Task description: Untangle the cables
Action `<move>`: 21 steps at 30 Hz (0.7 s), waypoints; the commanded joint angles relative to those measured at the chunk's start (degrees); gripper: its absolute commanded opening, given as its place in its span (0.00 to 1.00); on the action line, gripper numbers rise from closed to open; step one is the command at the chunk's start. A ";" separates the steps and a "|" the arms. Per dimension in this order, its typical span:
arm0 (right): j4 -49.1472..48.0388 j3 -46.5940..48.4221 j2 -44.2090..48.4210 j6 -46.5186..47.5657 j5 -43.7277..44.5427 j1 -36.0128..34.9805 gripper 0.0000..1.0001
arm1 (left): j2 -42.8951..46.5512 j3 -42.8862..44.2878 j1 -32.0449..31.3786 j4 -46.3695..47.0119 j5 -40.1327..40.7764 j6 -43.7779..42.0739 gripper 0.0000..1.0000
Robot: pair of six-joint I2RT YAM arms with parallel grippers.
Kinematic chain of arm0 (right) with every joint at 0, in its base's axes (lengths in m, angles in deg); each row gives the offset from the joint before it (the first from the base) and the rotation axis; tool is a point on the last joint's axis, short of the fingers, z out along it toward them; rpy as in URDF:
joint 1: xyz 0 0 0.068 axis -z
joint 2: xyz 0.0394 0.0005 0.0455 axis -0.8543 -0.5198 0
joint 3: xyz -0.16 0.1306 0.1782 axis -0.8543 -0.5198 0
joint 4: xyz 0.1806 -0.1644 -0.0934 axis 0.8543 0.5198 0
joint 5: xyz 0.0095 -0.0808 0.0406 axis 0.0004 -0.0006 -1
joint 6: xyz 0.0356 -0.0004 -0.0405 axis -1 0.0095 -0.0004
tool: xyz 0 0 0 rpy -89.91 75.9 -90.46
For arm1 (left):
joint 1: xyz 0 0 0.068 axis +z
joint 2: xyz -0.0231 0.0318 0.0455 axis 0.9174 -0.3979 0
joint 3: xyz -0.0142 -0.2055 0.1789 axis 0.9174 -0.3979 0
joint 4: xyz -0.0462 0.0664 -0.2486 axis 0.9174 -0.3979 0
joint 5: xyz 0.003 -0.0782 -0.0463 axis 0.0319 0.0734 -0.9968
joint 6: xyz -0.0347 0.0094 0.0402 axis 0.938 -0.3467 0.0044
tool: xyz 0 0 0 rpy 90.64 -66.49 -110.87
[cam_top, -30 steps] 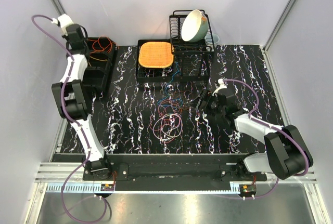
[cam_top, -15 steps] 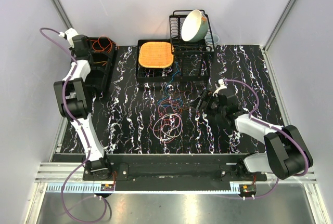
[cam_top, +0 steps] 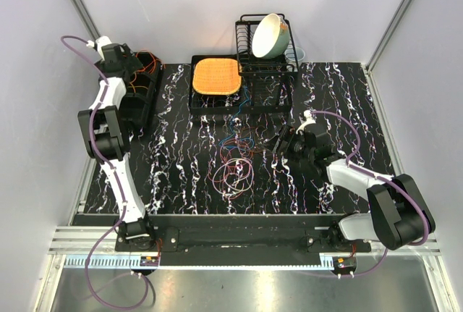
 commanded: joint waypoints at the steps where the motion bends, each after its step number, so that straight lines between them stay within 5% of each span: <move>1: -2.91 -0.27 -0.22 -0.11 -1.44 0.64 0.89 | 2.63 5.21 -0.36 -2.32 -1.43 -0.02 0.99; 13: -3.70 -1.06 0.57 -0.37 -1.09 0.65 0.88 | 21.49 -9.97 -4.05 -9.71 1.67 4.98 0.96; 21: -3.79 -1.50 1.37 -0.46 -1.09 0.82 0.89 | 39.71 -26.32 -19.94 -20.76 1.11 2.89 0.91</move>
